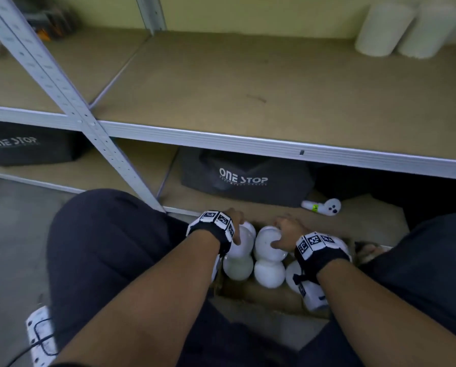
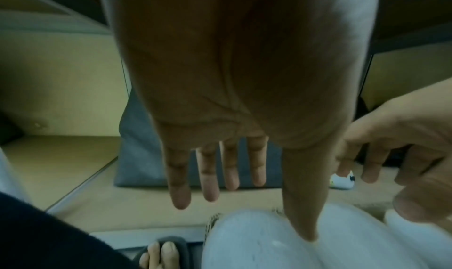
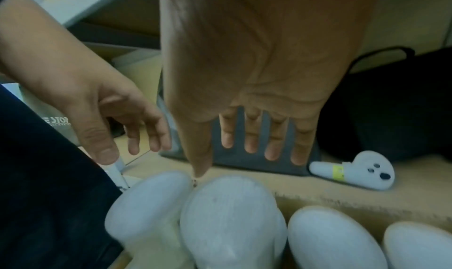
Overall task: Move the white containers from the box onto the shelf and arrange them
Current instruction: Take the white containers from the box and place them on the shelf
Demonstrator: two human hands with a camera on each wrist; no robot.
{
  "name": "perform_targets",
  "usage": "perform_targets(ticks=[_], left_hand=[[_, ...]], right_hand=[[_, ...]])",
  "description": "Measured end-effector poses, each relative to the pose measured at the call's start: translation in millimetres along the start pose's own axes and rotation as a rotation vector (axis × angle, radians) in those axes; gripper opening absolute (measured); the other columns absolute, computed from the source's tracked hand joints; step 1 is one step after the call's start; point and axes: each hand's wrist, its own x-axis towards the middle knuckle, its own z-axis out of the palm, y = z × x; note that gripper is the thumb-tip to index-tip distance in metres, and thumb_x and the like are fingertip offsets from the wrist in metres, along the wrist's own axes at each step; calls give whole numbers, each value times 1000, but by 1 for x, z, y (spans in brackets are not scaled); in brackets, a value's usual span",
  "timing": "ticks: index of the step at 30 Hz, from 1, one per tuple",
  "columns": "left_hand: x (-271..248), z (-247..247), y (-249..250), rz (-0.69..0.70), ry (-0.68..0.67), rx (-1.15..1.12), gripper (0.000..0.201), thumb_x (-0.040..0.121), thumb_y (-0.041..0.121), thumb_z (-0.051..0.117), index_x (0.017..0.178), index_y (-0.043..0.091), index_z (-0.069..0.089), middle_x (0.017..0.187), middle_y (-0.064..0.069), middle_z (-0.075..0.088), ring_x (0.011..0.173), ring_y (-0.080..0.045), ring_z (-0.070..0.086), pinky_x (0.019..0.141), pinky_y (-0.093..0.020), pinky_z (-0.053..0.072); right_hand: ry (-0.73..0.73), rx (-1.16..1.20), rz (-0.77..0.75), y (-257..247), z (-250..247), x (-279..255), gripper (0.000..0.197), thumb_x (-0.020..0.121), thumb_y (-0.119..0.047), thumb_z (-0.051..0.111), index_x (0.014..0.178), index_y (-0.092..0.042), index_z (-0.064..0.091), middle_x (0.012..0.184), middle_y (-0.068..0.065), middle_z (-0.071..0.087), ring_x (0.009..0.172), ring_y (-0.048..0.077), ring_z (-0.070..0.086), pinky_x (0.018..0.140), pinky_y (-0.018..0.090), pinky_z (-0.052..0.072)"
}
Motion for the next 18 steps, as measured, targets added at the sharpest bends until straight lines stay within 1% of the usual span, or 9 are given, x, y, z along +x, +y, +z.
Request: perform_targets(ticks=[2, 4, 6, 7, 9, 11, 14, 16, 18], left_hand=[[-9, 5, 7, 17, 44, 63, 84, 55, 44, 80, 128, 31, 41, 124, 1, 46, 102, -29, 54, 84, -49, 53], [34, 31, -12, -11, 80, 54, 112, 36, 61, 80, 134, 48, 29, 134, 5, 50, 104, -32, 57, 77, -55, 53], [56, 53, -22, -66, 63, 38, 128, 23, 67, 75, 134, 60, 10, 144, 6, 41, 112, -39, 54, 78, -64, 46], [41, 52, -16, -95, 91, 71, 126, 28, 65, 74, 133, 59, 5, 149, 8, 31, 121, -42, 47, 84, -66, 42], [-41, 24, 14, -87, 101, 137, 120, 46, 61, 75, 135, 54, -5, 155, 8, 8, 137, -43, 28, 96, -68, 34], [-67, 17, 24, -104, 74, 137, 120, 60, 55, 77, 139, 46, -13, 159, 3, -7, 145, -42, 12, 105, -67, 27], [-73, 21, 30, -33, 88, 118, 99, 75, 37, 74, 145, 34, 4, 157, -3, 2, 145, -39, 8, 108, -66, 23], [-72, 23, 31, 35, 118, 141, 99, 65, 33, 80, 139, 36, 16, 150, -1, 12, 141, -38, 16, 102, -66, 31], [-68, 27, 31, 44, 150, 156, 99, 61, 26, 82, 138, 29, 21, 145, -5, 19, 138, -38, 23, 101, -59, 37]], right_hand=[[-50, -28, 2, 2, 13, 6, 80, 78, -40, 69, 145, -19, 31, 151, 7, 29, 138, 29, 31, 111, 39, 31], [-51, -53, 6, 3, 21, 12, 86, 76, -41, 72, 146, -23, 25, 150, 6, 26, 138, 30, 29, 112, 39, 30], [-51, -52, 16, 3, 27, 14, 94, 69, -44, 77, 145, -29, 24, 147, 4, 25, 134, 34, 30, 109, 44, 34], [-64, -41, 22, 3, 29, 15, 98, 65, -45, 79, 144, -32, 23, 147, 2, 24, 134, 36, 29, 107, 46, 35], [-97, -21, 16, 3, 36, 16, 102, 62, -45, 81, 144, -36, 21, 148, 0, 19, 135, 37, 26, 106, 49, 36], [-114, -12, 12, 4, 42, 17, 102, 62, -43, 81, 143, -38, 21, 150, -1, 16, 134, 39, 26, 104, 51, 37], [-122, -17, 18, 2, 50, 20, 103, 61, -41, 82, 142, -38, 19, 149, 2, 14, 131, 39, 30, 101, 51, 40], [-107, -28, 29, 0, 54, 21, 102, 62, -39, 82, 142, -38, 18, 148, 3, 15, 130, 38, 31, 100, 49, 41], [-90, -27, 41, -2, 55, 22, 98, 64, -36, 81, 141, -38, 20, 146, 3, 17, 128, 37, 32, 98, 47, 42]])
